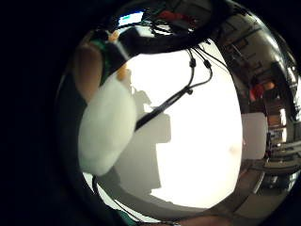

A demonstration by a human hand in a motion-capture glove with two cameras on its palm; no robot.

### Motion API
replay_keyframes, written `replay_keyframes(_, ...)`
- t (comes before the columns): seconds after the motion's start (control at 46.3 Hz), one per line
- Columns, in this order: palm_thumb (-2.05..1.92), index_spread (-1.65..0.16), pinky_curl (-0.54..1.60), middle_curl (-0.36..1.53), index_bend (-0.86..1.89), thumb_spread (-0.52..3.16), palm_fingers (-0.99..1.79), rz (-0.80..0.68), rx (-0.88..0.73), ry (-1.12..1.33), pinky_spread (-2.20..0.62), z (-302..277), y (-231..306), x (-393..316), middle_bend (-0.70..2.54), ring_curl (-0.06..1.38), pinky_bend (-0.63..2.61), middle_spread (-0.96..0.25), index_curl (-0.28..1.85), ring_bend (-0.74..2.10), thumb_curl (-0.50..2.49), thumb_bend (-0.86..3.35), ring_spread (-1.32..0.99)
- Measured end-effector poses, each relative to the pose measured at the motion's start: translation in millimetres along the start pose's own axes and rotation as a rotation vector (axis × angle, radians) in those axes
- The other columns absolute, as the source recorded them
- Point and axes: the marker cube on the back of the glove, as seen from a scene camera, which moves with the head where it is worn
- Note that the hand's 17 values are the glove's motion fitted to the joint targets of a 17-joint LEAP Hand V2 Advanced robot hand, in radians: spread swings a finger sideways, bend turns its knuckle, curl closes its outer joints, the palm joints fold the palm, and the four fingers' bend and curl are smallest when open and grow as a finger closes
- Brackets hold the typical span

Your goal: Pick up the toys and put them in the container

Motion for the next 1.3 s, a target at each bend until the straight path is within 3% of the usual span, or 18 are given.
replay_keyframes(0.13, 0.24, -0.31, 0.40, 0.42, 0.11, 1.55, 0.01, 0.037, 0.039, 0.061, -0.07, 10, -23, 16, 0.25, 0.29, 1.06, -0.08, 0.26, 0.73, 0.32, 0.13, -0.18)
replay_keyframes(0.195, 0.22, -0.31, 0.41, 0.42, -0.07, 1.50, 0.29, 0.025, 0.114, 0.090, -0.19, 10, -34, 20, 0.29, 0.35, 1.19, -0.09, 0.16, 1.02, 0.31, 0.10, -0.24)
replay_keyframes(0.259, 0.26, -0.32, 0.40, 0.45, -0.05, 1.51, 0.55, 0.006, 0.173, 0.095, -0.28, 7, -40, 21, 0.41, 0.38, 1.21, -0.14, 0.10, 1.20, 0.32, 0.12, -0.29)
replay_keyframes(0.346, 0.33, -0.33, 0.42, 0.50, 0.02, 1.55, 0.69, -0.003, 0.224, 0.056, -0.33, -7, -41, 22, 0.54, 0.44, 1.21, -0.21, 0.08, 1.32, 0.34, 0.16, -0.32)
replay_keyframes(0.454, 0.46, -0.33, 0.44, 0.55, 0.09, 1.55, 0.85, -0.042, 0.249, -0.052, -0.36, -52, -39, 18, 0.65, 0.48, 1.24, -0.28, 0.07, 1.36, 0.40, 0.22, -0.33)
replay_keyframes(0.584, 0.54, -0.34, 0.46, 0.59, 0.12, 1.49, 0.89, -0.133, 0.266, -0.233, -0.38, -145, -6, -26, 0.71, 0.50, 1.26, -0.33, 0.07, 1.37, 0.45, 0.24, -0.34)
replay_keyframes(0.713, 0.58, -0.34, 0.47, 0.62, 0.14, 1.42, 0.90, -0.314, 0.409, -0.347, -0.39, -226, 9, -89, 0.72, 0.50, 1.27, -0.36, 0.07, 1.36, 0.50, 0.23, -0.35)
replay_keyframes(0.821, 0.60, -0.35, 0.47, 0.63, 0.14, 1.37, 0.91, -0.474, 0.390, -0.467, -0.39, -273, -7, -146, 0.73, 0.50, 1.25, -0.38, 0.07, 1.35, 0.53, 0.21, -0.35)
replay_keyframes(0.951, 0.61, -0.35, 0.47, 0.64, 0.14, 1.31, 0.91, -0.555, 0.441, -0.461, -0.39, -291, -22, -221, 0.71, 0.50, 1.24, -0.40, 0.07, 1.34, 0.57, 0.19, -0.36)
replay_keyframes(1.059, 0.61, -0.36, 0.47, 0.66, 0.14, 1.27, 0.89, -0.780, 0.529, -0.327, -0.39, -283, -31, -280, 0.71, 0.50, 1.22, -0.42, 0.07, 1.31, 0.60, 0.16, -0.36)
replay_keyframes(1.189, 0.60, -0.37, 0.46, 0.67, 0.14, 1.22, 0.86, -0.629, 0.480, -0.316, -0.40, -272, -58, -325, 0.69, 0.49, 1.20, -0.43, 0.07, 1.29, 0.63, 0.13, -0.36)
replay_keyframes(1.297, 0.57, -0.37, 0.46, 0.65, 0.12, 1.22, 0.75, -0.552, 0.320, -0.310, -0.40, -250, -82, -341, 0.60, 0.49, 1.20, -0.44, 0.07, 1.26, 0.64, 0.10, -0.37)
